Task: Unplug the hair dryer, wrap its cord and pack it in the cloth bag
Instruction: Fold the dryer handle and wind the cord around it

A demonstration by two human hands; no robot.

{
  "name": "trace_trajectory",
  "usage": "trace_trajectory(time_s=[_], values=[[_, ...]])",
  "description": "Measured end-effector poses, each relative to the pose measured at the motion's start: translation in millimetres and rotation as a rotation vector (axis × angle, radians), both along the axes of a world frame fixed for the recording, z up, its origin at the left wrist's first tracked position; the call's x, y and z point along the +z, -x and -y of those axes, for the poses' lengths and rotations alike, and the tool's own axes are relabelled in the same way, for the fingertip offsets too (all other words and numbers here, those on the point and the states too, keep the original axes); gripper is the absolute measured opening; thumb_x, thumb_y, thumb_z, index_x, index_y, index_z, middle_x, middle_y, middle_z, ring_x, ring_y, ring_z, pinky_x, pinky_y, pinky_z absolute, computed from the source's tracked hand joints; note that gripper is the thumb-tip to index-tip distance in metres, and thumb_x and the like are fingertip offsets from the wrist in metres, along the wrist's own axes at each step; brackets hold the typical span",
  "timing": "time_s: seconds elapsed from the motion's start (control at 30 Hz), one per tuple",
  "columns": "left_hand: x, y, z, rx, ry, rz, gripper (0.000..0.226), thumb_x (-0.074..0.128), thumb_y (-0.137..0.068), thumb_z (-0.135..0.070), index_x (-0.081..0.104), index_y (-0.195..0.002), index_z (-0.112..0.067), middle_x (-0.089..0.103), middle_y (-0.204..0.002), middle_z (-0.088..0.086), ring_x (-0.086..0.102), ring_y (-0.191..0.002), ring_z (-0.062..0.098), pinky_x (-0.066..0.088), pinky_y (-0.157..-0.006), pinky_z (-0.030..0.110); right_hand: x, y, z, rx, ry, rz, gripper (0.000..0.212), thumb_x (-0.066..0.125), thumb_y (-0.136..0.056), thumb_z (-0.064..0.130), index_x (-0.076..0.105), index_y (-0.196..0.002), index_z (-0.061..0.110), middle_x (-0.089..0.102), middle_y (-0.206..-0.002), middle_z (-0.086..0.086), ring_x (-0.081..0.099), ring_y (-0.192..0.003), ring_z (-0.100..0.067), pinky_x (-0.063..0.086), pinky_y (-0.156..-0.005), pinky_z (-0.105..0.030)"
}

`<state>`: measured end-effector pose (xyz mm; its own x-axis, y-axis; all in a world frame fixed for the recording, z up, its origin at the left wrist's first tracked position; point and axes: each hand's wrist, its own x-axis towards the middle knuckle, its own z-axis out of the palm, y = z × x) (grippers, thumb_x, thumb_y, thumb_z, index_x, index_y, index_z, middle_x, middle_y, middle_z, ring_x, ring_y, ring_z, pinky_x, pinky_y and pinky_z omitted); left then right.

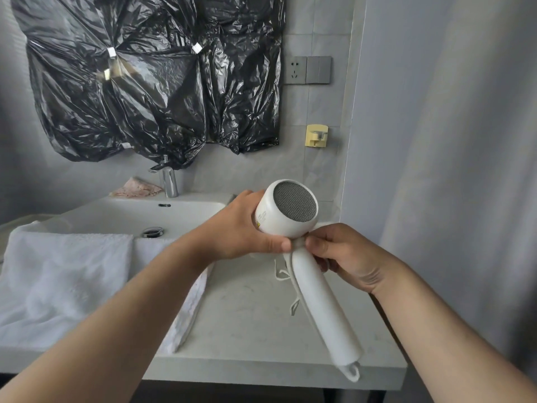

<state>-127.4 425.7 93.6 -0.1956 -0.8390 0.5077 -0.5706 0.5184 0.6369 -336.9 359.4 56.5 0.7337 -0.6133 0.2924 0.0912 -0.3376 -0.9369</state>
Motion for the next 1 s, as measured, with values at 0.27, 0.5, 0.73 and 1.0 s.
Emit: trace_trajectory(time_s=[0.27, 0.5, 0.73, 1.0], values=[[-15.2, 12.1, -3.7, 0.014, 0.055, -0.468, 0.079, 0.089, -0.048, -0.035, 0.060, -0.115, -0.004, 0.071, -0.104, 0.020, 0.068, -0.086, 0.022, 0.058, -0.074, 0.044, 7.0, 0.9, -4.0, 0.017, -0.247, 0.096, 0.061, 0.083, -0.063, 0.047, 0.071, -0.097, -0.003, 0.055, -0.100, -0.029, 0.060, -0.061, -0.021, 0.050, -0.051, -0.022], [-17.7, 32.6, -3.2, 0.194, 0.099, -0.677, 0.064, 0.086, -0.046, -0.041, 0.066, -0.099, -0.010, 0.073, -0.082, 0.004, 0.066, -0.068, 0.014, 0.058, -0.061, 0.035, -10.7, -23.4, -9.3, 0.069, -0.601, 0.491, 0.024, 0.055, -0.087, 0.020, 0.078, -0.083, 0.016, 0.068, -0.077, -0.013, 0.046, -0.043, -0.006, 0.032, -0.039, -0.014], [-14.7, 37.6, 0.6, 0.244, 0.149, -0.866, 0.026, 0.081, -0.067, -0.026, 0.064, -0.082, -0.012, 0.065, -0.067, -0.002, 0.059, -0.060, 0.014, 0.050, -0.050, 0.034, -15.6, -51.9, -24.0, -0.203, -0.350, 0.468, 0.024, 0.042, -0.102, 0.013, 0.066, -0.103, 0.014, 0.068, -0.077, -0.010, 0.030, -0.044, -0.011, 0.027, -0.044, -0.021], [-14.2, 24.7, 0.0, 0.250, 0.195, -0.651, 0.029, 0.079, -0.066, -0.023, 0.060, -0.082, -0.008, 0.065, -0.074, 0.008, 0.059, -0.063, 0.019, 0.053, -0.055, 0.040, -9.3, -54.0, -30.5, -0.463, 0.044, 0.229, 0.035, 0.039, -0.102, 0.010, 0.068, -0.087, 0.024, 0.068, -0.063, 0.004, 0.038, -0.042, -0.009, 0.031, -0.044, -0.017]])
